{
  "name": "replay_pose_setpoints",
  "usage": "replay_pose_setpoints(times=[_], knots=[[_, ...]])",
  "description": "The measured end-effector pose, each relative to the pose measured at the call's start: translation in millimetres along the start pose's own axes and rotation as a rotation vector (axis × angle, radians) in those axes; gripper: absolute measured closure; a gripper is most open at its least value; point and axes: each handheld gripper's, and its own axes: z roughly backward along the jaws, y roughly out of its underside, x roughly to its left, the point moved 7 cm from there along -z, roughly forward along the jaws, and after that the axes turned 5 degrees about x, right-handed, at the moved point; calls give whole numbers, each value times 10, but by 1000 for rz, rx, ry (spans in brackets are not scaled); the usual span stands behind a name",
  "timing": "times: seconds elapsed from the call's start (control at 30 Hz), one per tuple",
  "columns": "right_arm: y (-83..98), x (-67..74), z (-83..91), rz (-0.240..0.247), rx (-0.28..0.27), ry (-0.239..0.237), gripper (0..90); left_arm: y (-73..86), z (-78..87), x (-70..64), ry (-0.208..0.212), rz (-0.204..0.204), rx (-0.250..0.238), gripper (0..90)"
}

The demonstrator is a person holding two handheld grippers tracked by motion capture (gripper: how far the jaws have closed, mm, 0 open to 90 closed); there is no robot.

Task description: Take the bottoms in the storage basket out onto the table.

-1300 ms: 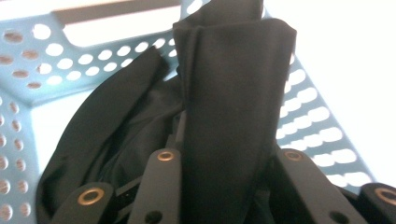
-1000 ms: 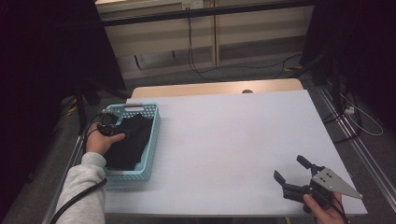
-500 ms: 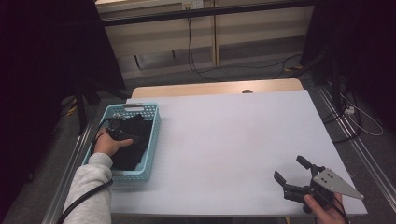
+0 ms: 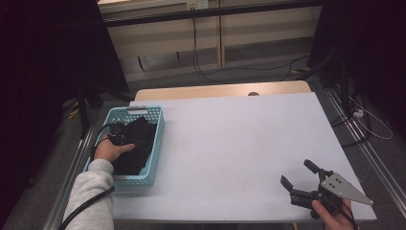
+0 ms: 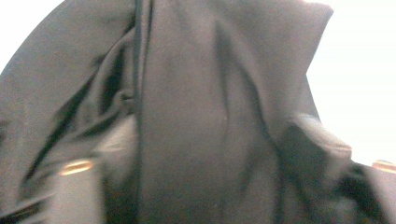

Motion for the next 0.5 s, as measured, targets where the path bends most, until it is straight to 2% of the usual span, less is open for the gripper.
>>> replay_pose_setpoints(times=[0.07, 0.1, 0.13, 0.17, 0.23, 0.37, 0.47, 0.5], knots=[[-1, 2, -6, 3, 0, -3, 46, 15, 12, -25, 40, 22, -4, 489], [-3, 4, -9, 3, -2, -5, 46, 15, 12, -25, 40, 22, -4, 557], [-3, 5, -11, 3, 0, -3, 46, 29, 15, -41, 62, 41, -4, 601], [-3, 5, -13, 1, 1, -2, 46, 32, 16, -55, 71, 41, 1, 632], [-3, 7, -18, 2, 0, -2, 46, 34, 23, -77, 72, 21, 25, 664], [-3, 9, -24, 7, 2, -1, 47, 23, 26, -121, 73, 29, 46, 698], [-2, 7, -22, 3, 2, 1, 46, 3, 77, -172, 86, 26, 103, 712], [-2, 6, -20, 2, 2, 1, 47, -9, 94, -194, 88, 25, 108, 717]])
